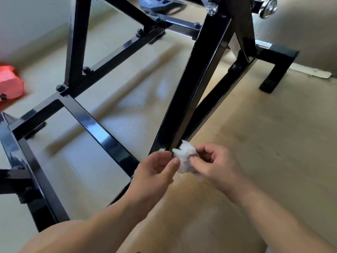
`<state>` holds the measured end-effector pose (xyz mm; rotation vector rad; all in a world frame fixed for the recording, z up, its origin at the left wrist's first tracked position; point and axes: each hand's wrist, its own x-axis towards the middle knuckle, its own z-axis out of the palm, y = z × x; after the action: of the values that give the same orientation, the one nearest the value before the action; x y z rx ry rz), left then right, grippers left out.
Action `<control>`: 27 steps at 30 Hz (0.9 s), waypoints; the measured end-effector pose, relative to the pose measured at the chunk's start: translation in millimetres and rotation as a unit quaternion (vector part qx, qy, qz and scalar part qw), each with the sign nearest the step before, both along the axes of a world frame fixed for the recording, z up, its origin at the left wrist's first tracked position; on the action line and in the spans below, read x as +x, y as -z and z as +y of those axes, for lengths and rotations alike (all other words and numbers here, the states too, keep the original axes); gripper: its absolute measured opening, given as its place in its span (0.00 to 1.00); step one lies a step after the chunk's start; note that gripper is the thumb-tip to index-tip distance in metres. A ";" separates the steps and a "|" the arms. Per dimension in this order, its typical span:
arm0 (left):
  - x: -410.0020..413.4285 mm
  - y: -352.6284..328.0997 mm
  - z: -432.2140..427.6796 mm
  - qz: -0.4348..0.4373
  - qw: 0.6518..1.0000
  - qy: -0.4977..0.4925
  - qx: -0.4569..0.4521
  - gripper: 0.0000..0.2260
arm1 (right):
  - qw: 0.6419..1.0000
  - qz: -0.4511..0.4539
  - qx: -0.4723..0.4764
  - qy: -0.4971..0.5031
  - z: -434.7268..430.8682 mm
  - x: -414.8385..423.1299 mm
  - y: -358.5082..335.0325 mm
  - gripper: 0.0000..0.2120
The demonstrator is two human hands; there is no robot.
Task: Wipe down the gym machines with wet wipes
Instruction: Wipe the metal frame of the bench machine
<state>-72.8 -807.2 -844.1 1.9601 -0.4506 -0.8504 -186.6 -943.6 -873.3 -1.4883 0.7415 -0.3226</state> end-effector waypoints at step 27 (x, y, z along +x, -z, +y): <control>93.9 -59.9 54.2 0.236 0.969 0.021 -0.068 0.17 | 0.960 0.231 -0.086 -0.130 56.9 50.2 -95.9 0.18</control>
<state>21.2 -752.9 -784.2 1.5608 -0.2587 -1.2382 -136.3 -886.7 -777.4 -1.8318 0.8854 0.1743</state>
